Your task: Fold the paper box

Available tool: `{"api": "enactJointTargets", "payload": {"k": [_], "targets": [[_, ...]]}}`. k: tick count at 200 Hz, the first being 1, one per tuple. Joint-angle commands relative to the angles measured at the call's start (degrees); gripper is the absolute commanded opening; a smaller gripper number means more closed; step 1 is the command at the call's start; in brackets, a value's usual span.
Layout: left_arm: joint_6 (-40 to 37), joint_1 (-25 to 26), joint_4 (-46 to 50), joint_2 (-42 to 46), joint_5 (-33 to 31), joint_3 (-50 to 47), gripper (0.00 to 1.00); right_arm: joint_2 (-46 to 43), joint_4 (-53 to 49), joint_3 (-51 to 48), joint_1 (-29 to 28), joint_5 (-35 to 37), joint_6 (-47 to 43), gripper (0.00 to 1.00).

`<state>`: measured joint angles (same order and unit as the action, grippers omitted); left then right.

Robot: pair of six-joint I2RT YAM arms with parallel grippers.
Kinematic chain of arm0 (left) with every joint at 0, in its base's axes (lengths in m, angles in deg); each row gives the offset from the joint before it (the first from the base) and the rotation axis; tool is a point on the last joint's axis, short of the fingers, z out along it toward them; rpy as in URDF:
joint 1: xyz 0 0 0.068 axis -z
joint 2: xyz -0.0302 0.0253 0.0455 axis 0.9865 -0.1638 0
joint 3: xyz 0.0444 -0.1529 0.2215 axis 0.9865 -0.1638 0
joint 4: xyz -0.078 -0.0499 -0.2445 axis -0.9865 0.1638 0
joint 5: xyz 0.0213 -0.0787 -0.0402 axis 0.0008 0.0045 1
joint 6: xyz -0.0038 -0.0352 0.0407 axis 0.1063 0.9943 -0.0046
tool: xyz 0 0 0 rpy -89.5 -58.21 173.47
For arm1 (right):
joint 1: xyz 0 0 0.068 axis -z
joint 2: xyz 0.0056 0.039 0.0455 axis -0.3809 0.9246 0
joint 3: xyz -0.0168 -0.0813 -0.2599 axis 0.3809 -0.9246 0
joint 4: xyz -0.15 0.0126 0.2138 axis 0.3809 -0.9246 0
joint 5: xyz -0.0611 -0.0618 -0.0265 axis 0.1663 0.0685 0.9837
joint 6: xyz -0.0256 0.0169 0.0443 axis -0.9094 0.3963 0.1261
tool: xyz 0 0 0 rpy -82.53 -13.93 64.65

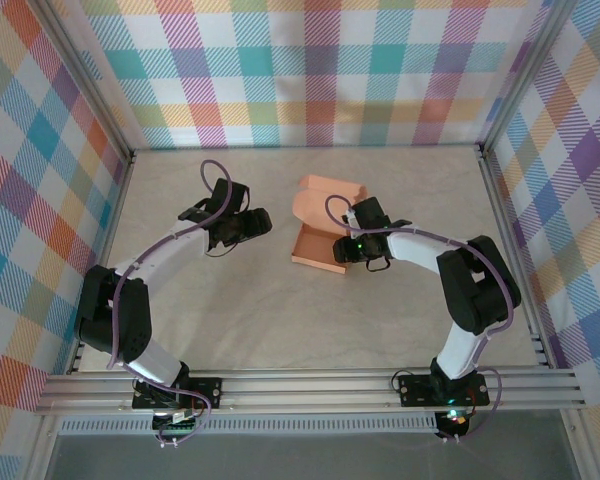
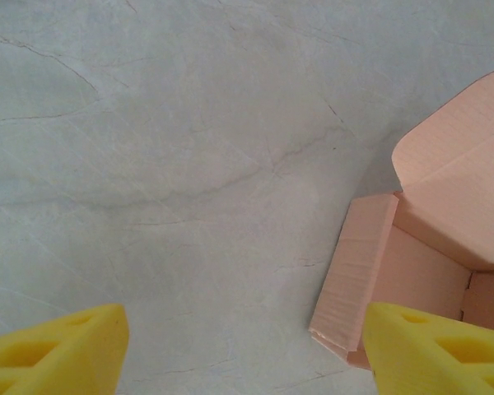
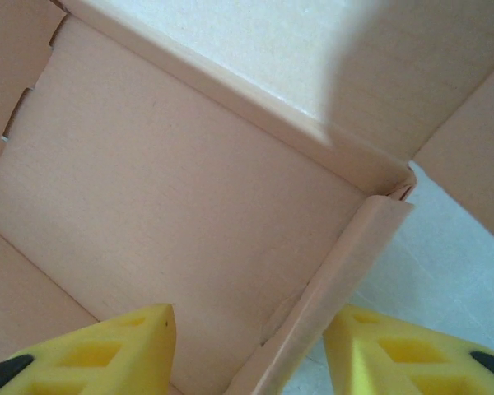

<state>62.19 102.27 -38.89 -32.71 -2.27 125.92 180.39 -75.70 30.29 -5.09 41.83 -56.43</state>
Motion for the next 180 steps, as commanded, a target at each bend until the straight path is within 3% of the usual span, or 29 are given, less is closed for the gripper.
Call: {"api": "enactJointTargets", "payload": {"k": [1, 71, 180], "targets": [[0.15, -0.69, -1.1, 1.32, 0.85, -0.73, 0.75, 1.18, -1.72, 1.79, -0.85, 0.55, -2.35, 0.48], [0.27, -0.78, -1.32, 1.93, 0.66, -1.51, 0.75, 1.33, -2.75, 1.99, -2.61, 1.59, -3.93, 0.4], [0.43, -0.78, -1.9, 2.99, 0.3, -2.52, 0.75, 0.29, -4.91, 2.26, -4.23, 3.98, -7.83, 0.4]]}}
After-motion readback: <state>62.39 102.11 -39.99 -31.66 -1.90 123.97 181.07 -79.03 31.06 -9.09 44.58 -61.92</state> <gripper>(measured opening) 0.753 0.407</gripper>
